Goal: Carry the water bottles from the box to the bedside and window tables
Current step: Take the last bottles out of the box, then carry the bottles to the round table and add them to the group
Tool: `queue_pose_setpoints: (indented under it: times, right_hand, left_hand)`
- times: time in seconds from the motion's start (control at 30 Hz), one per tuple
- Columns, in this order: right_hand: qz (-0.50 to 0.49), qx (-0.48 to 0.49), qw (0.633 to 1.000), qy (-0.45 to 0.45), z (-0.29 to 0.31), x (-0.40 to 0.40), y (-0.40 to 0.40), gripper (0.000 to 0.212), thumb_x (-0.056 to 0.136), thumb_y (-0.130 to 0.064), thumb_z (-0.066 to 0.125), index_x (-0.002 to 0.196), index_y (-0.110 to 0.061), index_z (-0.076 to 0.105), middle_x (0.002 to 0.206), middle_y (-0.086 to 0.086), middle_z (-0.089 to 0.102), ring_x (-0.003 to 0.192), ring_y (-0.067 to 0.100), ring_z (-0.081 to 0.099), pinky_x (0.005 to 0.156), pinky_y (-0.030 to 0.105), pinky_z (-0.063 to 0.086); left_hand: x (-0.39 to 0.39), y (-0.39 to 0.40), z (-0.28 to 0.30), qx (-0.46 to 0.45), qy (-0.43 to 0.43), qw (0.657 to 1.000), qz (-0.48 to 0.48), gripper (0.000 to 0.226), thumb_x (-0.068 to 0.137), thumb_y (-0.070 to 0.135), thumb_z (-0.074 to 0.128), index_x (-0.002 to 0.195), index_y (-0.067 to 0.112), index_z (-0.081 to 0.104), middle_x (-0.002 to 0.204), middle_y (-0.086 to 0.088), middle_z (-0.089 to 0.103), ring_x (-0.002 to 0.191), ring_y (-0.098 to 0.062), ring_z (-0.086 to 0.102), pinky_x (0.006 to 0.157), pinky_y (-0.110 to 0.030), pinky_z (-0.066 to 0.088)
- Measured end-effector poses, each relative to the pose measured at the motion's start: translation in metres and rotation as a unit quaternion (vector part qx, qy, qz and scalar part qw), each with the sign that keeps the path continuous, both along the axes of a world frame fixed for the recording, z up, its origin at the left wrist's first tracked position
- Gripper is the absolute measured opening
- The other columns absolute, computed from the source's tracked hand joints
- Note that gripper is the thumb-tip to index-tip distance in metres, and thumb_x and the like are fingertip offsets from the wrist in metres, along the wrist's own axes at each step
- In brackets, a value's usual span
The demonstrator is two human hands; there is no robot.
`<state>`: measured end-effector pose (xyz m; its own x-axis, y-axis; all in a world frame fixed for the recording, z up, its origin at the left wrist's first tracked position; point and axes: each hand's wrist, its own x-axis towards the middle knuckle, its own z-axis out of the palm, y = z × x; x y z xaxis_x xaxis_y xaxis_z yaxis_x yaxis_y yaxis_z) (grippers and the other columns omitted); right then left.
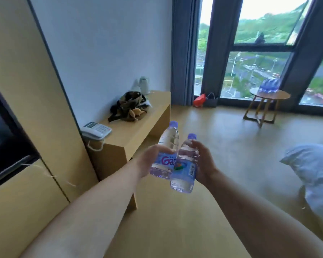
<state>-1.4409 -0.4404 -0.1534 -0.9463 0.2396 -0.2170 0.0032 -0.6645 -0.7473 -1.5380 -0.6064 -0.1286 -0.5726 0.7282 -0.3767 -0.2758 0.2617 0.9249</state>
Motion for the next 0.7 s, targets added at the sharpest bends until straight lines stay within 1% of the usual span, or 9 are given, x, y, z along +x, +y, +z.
queue_pose_setpoints:
  times: [0.03, 0.1, 0.17, 0.23, 0.3, 0.4, 0.47, 0.53, 0.7]
  right_hand:
    - [-0.012, -0.017, 1.000, 0.003, 0.003, 0.006, 0.025, 0.023, 0.092, -0.031, 0.053, 0.071, -0.022, 0.051, 0.067, 0.000, 0.050, 0.059, 0.017, 0.052, 0.066, 0.031, 0.046]
    - [-0.030, -0.011, 0.999, -0.006, 0.006, 0.019, 0.074, 0.021, 0.091, -0.036, 0.054, 0.077, -0.021, 0.049, 0.070, 0.002, 0.055, 0.063, 0.021, 0.057, 0.071, 0.034, 0.048]
    - [-0.024, 0.001, 1.000, -0.010, 0.005, 0.029, 0.119, 0.040, 0.095, -0.050, 0.056, 0.092, -0.011, 0.065, 0.092, 0.015, 0.069, 0.085, 0.033, 0.067, 0.091, 0.046, 0.051]
    - [-0.001, 0.008, 1.000, 0.008, 0.005, 0.040, 0.159, 0.057, 0.096, -0.059, 0.058, 0.110, -0.005, 0.071, 0.116, 0.024, 0.067, 0.105, 0.039, 0.066, 0.103, 0.052, 0.049]
    - [-0.004, 0.033, 0.999, 0.017, 0.008, 0.050, 0.195, 0.048, 0.096, -0.049, 0.064, 0.116, -0.006, 0.071, 0.120, 0.026, 0.066, 0.104, 0.039, 0.068, 0.093, 0.049, 0.055]
    - [-0.052, 0.063, 0.997, 0.005, 0.007, 0.054, 0.253, 0.040, 0.095, -0.033, 0.068, 0.122, -0.003, 0.064, 0.117, 0.026, 0.064, 0.095, 0.038, 0.069, 0.084, 0.047, 0.059]
    - [-0.110, 0.075, 0.991, -0.024, 0.005, 0.049, 0.292, 0.060, 0.091, -0.029, 0.070, 0.135, 0.005, 0.050, 0.124, 0.029, 0.057, 0.104, 0.042, 0.062, 0.097, 0.053, 0.052]
    - [-0.153, 0.085, 0.983, -0.047, 0.002, 0.039, 0.334, 0.073, 0.090, -0.027, 0.069, 0.145, 0.009, 0.039, 0.129, 0.031, 0.052, 0.114, 0.044, 0.052, 0.110, 0.058, 0.038]
    - [-0.205, 0.084, 0.974, -0.048, -0.003, 0.005, 0.438, 0.045, 0.092, -0.026, 0.067, 0.129, -0.003, 0.055, 0.124, 0.028, 0.051, 0.113, 0.044, 0.049, 0.107, 0.058, 0.038]
  left_hand:
    - [0.003, 0.029, 0.004, 0.003, 0.003, 1.000, -0.009, 0.060, 0.077, 0.029, 0.076, 0.133, 0.009, 0.064, 0.126, -0.025, 0.069, 0.119, -0.048, 0.064, 0.109, -0.063, 0.044]
    - [0.009, 0.084, 0.013, -0.005, 0.007, 1.000, -0.027, 0.059, 0.081, 0.027, 0.071, 0.133, 0.003, 0.062, 0.126, -0.028, 0.068, 0.118, -0.051, 0.063, 0.106, -0.060, 0.047]
    - [0.013, 0.136, 0.019, -0.002, -0.003, 0.998, -0.060, 0.051, 0.085, 0.026, 0.066, 0.130, 0.002, 0.061, 0.117, -0.026, 0.069, 0.103, -0.045, 0.066, 0.088, -0.049, 0.056]
    - [0.010, 0.187, 0.021, 0.015, -0.026, 0.995, -0.092, 0.040, 0.087, 0.023, 0.064, 0.123, 0.005, 0.059, 0.109, -0.022, 0.065, 0.090, -0.037, 0.065, 0.078, -0.041, 0.055]
    - [0.005, 0.237, 0.018, 0.027, -0.030, 0.994, -0.106, 0.038, 0.086, 0.022, 0.064, 0.119, 0.006, 0.057, 0.107, -0.022, 0.063, 0.088, -0.035, 0.064, 0.082, -0.041, 0.055]
    - [-0.005, 0.311, 0.001, 0.039, -0.045, 0.988, -0.143, 0.040, 0.085, 0.027, 0.068, 0.116, 0.004, 0.061, 0.112, -0.024, 0.063, 0.103, -0.040, 0.060, 0.103, -0.050, 0.047]
    - [-0.015, 0.360, -0.012, 0.056, -0.075, 0.978, -0.189, 0.045, 0.089, 0.038, 0.069, 0.118, 0.004, 0.064, 0.116, -0.025, 0.064, 0.106, -0.040, 0.063, 0.104, -0.053, 0.049]
    - [-0.029, 0.412, -0.022, 0.064, -0.083, 0.967, -0.234, 0.057, 0.090, 0.051, 0.071, 0.122, 0.004, 0.067, 0.116, -0.025, 0.068, 0.100, -0.039, 0.069, 0.087, -0.047, 0.059]
    - [-0.067, 0.527, -0.033, 0.048, -0.063, 0.961, -0.266, 0.077, 0.082, 0.059, 0.076, 0.134, 0.004, 0.060, 0.121, -0.028, 0.069, 0.100, -0.041, 0.070, 0.089, -0.048, 0.060]
